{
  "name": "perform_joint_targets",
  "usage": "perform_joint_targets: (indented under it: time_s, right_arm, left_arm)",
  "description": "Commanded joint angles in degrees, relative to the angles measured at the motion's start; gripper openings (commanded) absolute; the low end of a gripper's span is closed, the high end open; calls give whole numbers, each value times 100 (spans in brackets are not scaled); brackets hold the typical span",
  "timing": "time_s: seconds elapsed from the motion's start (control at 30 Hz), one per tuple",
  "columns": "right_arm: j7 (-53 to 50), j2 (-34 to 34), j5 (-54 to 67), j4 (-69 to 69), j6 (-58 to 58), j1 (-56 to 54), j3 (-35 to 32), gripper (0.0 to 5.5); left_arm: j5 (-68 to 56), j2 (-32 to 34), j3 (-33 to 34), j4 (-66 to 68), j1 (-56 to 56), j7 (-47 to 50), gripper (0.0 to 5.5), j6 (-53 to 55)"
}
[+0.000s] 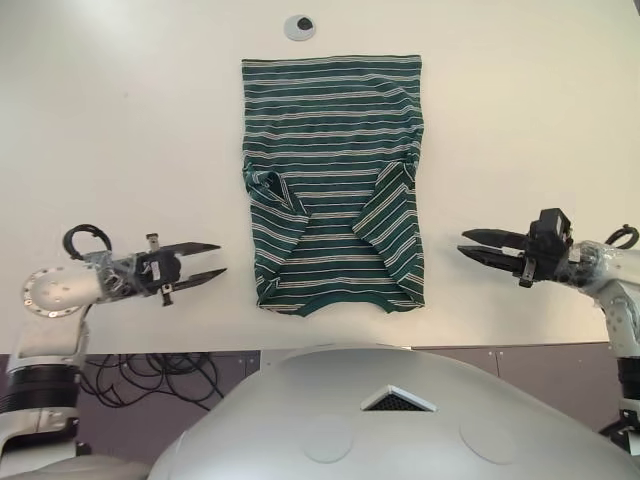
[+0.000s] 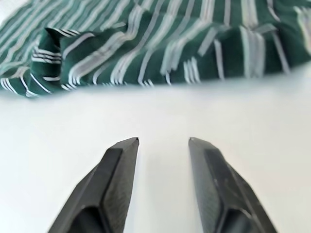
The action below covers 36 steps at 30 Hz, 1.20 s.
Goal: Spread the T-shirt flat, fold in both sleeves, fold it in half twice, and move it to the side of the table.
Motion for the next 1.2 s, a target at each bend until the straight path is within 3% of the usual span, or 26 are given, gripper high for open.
perform_joint_targets:
  time_s: [0.03,0.2,0.33,0.63,0.83,1.2]
  right_arm:
    - [77,-214,-776,263,-1005,233,292,159]
    - [-703,-203,-2517,870,-3195,222,921,234]
    - [-1194,-89,-2869,950,-4259,227,1215,234]
    - [-1963,-271,-3429,1043,-4946,123,1867,234]
    - [-2016,-374,-3388,971,-4925,50,2225,238]
    - [-2228,-517,-3500,963,-5016,-74,2602,12]
  left_arm:
    - [645,359,-368,63,431,-49,213,-272]
    - [1048,-49,-788,-148,351,618,261,-1251]
    - [1147,-231,-1161,88,127,924,261,-1667]
    - [1260,-408,-2012,645,-403,1241,261,-2035]
    - [1198,-279,-2281,722,-488,1296,152,-2105]
    - [1109,-173,-2560,861,-590,1409,9,-2166]
